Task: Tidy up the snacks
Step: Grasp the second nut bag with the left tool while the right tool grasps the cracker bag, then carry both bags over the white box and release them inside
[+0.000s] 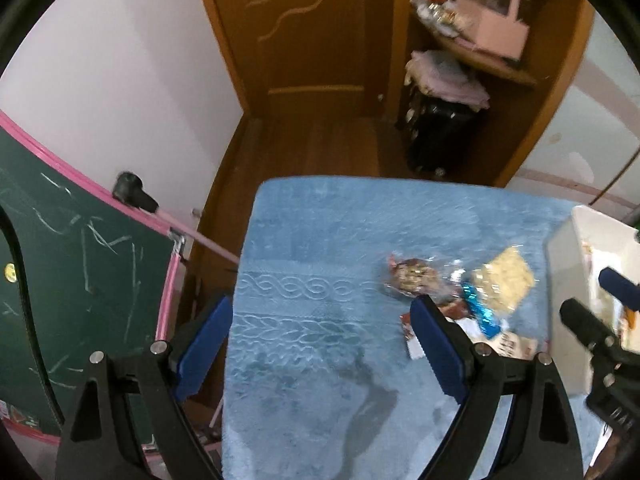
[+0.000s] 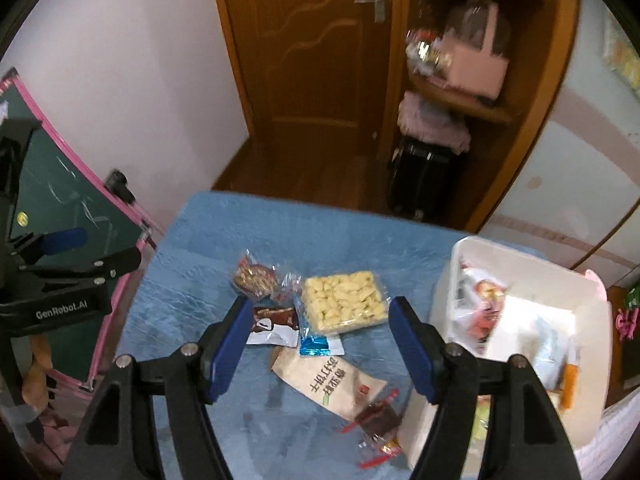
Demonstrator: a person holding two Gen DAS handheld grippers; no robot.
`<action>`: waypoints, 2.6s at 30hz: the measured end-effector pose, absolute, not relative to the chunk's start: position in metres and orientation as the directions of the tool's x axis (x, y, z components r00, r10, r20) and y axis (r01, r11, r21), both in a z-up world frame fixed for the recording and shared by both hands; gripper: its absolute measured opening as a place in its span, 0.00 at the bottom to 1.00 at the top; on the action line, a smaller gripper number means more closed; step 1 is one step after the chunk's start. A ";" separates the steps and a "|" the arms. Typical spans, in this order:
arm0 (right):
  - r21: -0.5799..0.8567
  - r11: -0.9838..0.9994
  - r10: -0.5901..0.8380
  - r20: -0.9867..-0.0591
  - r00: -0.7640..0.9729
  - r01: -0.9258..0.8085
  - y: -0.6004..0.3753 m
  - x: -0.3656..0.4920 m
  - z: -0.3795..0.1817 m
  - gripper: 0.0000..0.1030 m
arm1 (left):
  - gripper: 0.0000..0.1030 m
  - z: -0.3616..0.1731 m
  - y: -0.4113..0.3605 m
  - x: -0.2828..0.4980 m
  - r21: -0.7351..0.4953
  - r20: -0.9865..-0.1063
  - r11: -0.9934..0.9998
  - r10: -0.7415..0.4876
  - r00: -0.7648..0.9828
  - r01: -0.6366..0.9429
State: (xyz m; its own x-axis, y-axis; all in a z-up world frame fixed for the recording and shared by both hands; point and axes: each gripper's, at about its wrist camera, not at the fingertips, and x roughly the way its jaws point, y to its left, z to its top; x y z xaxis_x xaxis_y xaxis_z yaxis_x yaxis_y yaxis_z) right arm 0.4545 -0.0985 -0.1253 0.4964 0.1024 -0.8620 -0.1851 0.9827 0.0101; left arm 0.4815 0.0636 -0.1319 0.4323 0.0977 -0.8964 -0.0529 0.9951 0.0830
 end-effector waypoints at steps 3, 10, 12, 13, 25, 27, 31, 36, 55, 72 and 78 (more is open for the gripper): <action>-0.020 0.982 0.072 -0.881 0.468 -0.190 -0.091 0.469 -0.154 0.69 | 0.87 -0.158 0.059 0.497 0.076 -0.911 0.994 0.100 0.401 -0.075; -0.084 0.980 0.007 -0.892 0.452 -0.181 -0.080 0.488 -0.207 0.69 | 0.87 -0.198 0.054 0.525 -0.047 -0.932 0.989 0.007 0.363 -0.139; -0.098 0.979 -0.009 -0.894 0.447 -0.177 -0.078 0.491 -0.217 0.69 | 0.87 -0.206 0.050 0.531 -0.073 -0.933 0.987 -0.016 0.360 -0.144; -0.107 0.979 -0.020 -0.897 0.442 -0.173 -0.077 0.493 -0.224 0.69 | 0.87 -0.209 0.047 0.534 -0.081 -0.933 0.986 -0.023 0.360 -0.145; -0.192 0.971 -0.082 -0.829 0.554 -0.143 -0.073 0.487 -0.237 0.69 | 0.87 -0.260 0.013 0.558 -0.177 -0.948 0.971 -0.124 0.292 -0.162; -0.154 0.981 -0.063 -0.826 0.560 -0.118 -0.080 0.486 -0.236 0.69 | 0.87 -0.269 0.010 0.559 -0.210 -0.950 0.962 -0.160 0.267 -0.174; -0.105 0.991 -0.040 -0.825 0.564 -0.083 -0.092 0.486 -0.232 0.69 | 0.90 -0.276 0.002 0.557 -0.195 -0.951 0.963 -0.139 0.276 -0.187; -0.156 0.985 -0.085 -0.821 0.565 -0.078 -0.081 0.492 -0.237 0.72 | 0.81 -0.278 -0.002 0.554 -0.165 -0.948 0.970 -0.106 0.300 -0.178; 0.027 0.995 0.073 -0.853 0.517 -0.095 -0.115 0.490 -0.194 0.35 | 0.48 -0.231 0.018 0.501 -0.179 -0.915 0.982 -0.142 0.377 -0.064; 0.222 0.958 0.287 -0.751 0.595 -0.182 -0.143 0.423 -0.095 0.35 | 0.48 -0.127 -0.006 0.437 -0.162 -0.863 0.982 -0.190 0.469 0.101; 0.217 0.947 0.322 -0.679 0.660 -0.239 -0.154 0.368 -0.042 0.35 | 0.48 -0.077 -0.035 0.399 -0.103 -0.829 0.978 -0.185 0.528 0.181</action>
